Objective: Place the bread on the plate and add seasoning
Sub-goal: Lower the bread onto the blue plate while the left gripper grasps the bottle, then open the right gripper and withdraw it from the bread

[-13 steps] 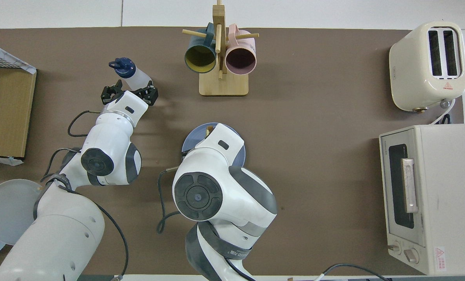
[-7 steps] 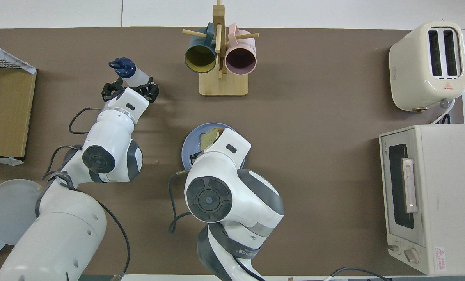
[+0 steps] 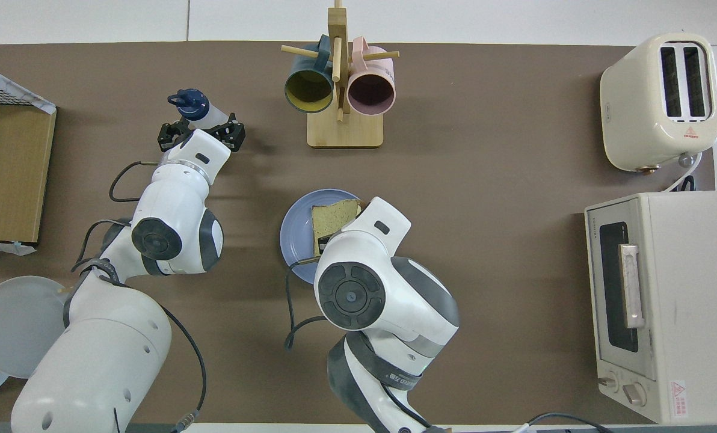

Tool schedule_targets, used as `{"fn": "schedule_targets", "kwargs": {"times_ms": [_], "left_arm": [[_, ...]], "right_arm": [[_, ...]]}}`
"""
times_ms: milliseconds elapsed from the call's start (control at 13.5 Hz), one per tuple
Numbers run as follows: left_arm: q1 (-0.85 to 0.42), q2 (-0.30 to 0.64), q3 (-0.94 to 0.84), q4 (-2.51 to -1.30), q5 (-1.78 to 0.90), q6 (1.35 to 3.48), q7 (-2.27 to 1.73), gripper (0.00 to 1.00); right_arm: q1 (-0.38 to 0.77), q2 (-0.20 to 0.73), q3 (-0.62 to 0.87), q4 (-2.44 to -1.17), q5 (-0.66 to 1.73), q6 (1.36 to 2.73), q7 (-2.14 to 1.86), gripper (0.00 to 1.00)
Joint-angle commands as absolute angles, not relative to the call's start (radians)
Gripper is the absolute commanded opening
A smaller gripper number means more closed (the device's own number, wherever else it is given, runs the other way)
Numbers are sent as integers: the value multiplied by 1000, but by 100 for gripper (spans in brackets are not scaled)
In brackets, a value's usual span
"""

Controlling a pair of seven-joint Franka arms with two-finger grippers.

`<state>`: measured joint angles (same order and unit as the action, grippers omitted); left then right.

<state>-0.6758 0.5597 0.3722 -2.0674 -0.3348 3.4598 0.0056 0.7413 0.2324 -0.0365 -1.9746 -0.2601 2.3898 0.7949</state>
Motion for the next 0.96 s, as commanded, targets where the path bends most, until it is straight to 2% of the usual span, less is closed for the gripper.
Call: {"fn": "schedule_targets", "kwargs": {"times_ms": [0, 371, 445, 519, 593, 667, 741, 890], "left_arm": [[-684, 584, 384, -2043, -351, 3467, -5, 100], [-681, 583, 383, -2045, -351, 3458, -24, 100], [-681, 583, 382, -2045, -351, 3456, -25, 92], [-681, 583, 382, -2046, -351, 3456, -26, 82], [-681, 583, 382, -2046, -351, 3456, -26, 71], [-681, 583, 382, -2046, -350, 3455, -29, 59], [-681, 583, 382, -2046, -350, 3451, -29, 44], [-681, 581, 382, -2046, -350, 3450, -31, 9]], "right_arm": [[718, 178, -26, -2101, -275, 2482, 831, 0], [716, 172, -26, -2114, -275, 2474, 864, 0], [710, 172, -26, -2114, -275, 2471, 865, 0], [701, 173, -26, -2111, -270, 2470, 864, 15], [690, 175, -26, -2106, -265, 2467, 861, 35], [693, 173, -25, -2106, -264, 2465, 861, 83], [693, 169, -25, -2103, -264, 2454, 858, 100], [687, 143, -25, -2082, -264, 2402, 833, 100]]}}
